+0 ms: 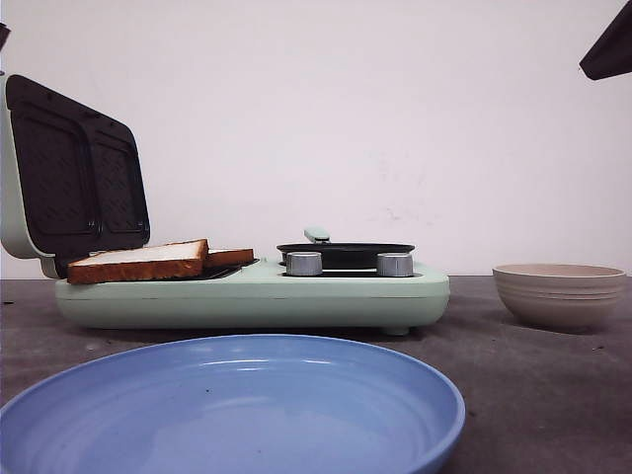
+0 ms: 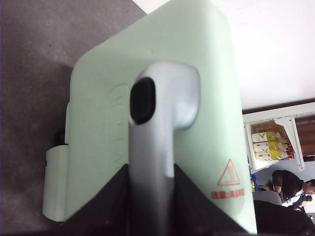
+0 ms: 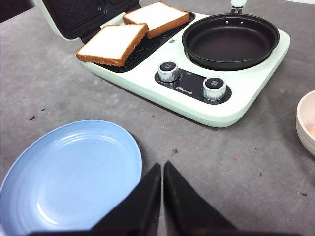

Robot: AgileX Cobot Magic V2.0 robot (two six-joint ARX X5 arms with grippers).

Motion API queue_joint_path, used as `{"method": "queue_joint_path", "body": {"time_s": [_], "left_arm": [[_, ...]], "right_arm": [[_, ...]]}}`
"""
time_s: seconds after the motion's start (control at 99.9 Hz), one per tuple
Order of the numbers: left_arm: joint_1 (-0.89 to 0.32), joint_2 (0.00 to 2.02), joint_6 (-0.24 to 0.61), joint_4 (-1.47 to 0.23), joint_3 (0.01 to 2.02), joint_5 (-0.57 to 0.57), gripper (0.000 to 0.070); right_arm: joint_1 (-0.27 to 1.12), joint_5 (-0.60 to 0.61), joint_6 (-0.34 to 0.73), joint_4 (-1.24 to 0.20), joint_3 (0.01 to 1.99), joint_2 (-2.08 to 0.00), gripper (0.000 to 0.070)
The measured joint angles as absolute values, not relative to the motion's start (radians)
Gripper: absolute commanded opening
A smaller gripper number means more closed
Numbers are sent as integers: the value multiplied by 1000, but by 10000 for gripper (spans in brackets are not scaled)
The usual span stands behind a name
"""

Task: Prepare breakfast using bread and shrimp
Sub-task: 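Move the left gripper to the sandwich maker lid handle, then push the lid down with the left gripper to close it over the bread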

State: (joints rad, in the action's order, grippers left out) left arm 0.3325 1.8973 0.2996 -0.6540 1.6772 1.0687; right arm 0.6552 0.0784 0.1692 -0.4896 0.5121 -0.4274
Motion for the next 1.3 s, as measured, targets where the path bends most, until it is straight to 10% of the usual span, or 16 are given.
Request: {"method": "queue_joint_path", "body": {"time_s": [1.301], "left_arm": [[-54,1919,244,-934,1944,607,6]], "right_arm": [[655,78,169,-490,512,-427,0]]}}
